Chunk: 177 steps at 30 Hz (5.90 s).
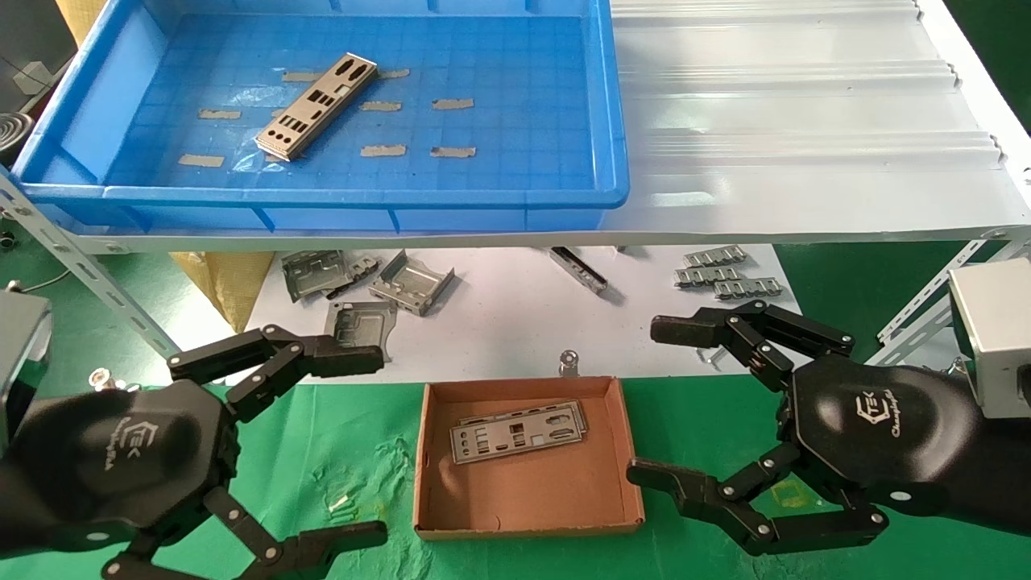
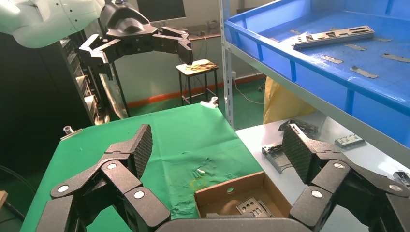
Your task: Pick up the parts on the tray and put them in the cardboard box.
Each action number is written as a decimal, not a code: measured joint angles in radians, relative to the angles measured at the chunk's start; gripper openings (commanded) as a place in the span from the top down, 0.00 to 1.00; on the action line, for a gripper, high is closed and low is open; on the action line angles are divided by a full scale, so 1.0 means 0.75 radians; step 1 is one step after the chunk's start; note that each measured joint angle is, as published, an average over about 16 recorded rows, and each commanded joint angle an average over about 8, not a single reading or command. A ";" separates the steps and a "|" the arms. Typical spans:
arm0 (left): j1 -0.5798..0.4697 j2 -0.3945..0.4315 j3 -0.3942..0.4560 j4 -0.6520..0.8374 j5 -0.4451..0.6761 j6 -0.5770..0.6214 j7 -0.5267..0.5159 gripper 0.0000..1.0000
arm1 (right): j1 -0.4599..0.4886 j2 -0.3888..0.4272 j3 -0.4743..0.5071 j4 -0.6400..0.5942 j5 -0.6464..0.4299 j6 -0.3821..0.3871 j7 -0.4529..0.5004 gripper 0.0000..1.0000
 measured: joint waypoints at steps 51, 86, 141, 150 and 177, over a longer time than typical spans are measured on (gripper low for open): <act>0.000 0.000 0.000 0.000 0.000 0.000 0.000 0.00 | 0.000 0.000 0.000 0.000 0.000 0.000 0.000 1.00; 0.000 0.000 0.000 0.000 0.000 0.000 0.000 0.00 | 0.000 0.000 0.000 0.000 0.000 0.000 0.000 1.00; -1.280 0.711 0.398 1.530 0.943 -0.544 0.168 0.00 | 0.000 0.000 0.000 0.000 0.000 0.000 0.000 0.33; -1.304 0.746 0.398 1.644 0.947 -0.606 0.163 0.00 | 0.000 0.000 0.000 0.000 0.000 0.000 0.000 0.00; -1.299 0.767 0.390 1.708 0.936 -0.694 0.163 1.00 | 0.000 0.000 0.000 0.000 0.000 0.000 0.000 0.00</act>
